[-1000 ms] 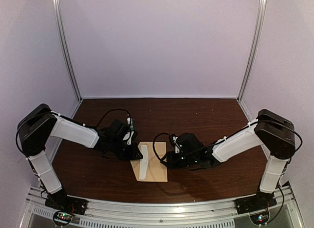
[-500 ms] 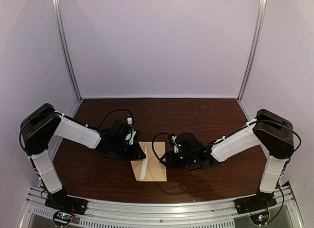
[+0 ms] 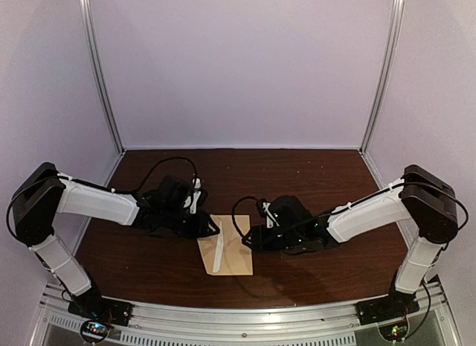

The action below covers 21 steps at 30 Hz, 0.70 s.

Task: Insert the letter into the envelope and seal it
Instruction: Place the letter in the envelope.

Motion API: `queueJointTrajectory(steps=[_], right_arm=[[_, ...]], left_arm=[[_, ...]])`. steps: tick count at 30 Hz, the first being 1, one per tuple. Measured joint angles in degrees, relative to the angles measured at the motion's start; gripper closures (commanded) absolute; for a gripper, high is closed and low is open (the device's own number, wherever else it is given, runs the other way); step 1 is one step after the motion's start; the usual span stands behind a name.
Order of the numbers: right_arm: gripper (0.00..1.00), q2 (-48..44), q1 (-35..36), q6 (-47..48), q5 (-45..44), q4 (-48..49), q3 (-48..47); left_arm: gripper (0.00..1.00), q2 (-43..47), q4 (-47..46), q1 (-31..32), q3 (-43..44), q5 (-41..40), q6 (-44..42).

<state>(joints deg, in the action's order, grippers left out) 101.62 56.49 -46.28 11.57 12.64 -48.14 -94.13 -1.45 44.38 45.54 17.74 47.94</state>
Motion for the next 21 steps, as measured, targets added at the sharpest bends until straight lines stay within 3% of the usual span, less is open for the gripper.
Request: queueJointTrajectory(steps=[8, 21], right_arm=[[0.52, -9.79, 2.16, -1.79, 0.68, -1.01, 4.79], [0.54, -10.56, 6.29, -7.61, 1.03, -0.63, 9.40]], left_arm=[[0.67, 4.79, 0.44, 3.76, -3.78, 0.00, 2.10], [0.67, 5.84, -1.55, 7.13, -10.97, 0.42, 7.13]])
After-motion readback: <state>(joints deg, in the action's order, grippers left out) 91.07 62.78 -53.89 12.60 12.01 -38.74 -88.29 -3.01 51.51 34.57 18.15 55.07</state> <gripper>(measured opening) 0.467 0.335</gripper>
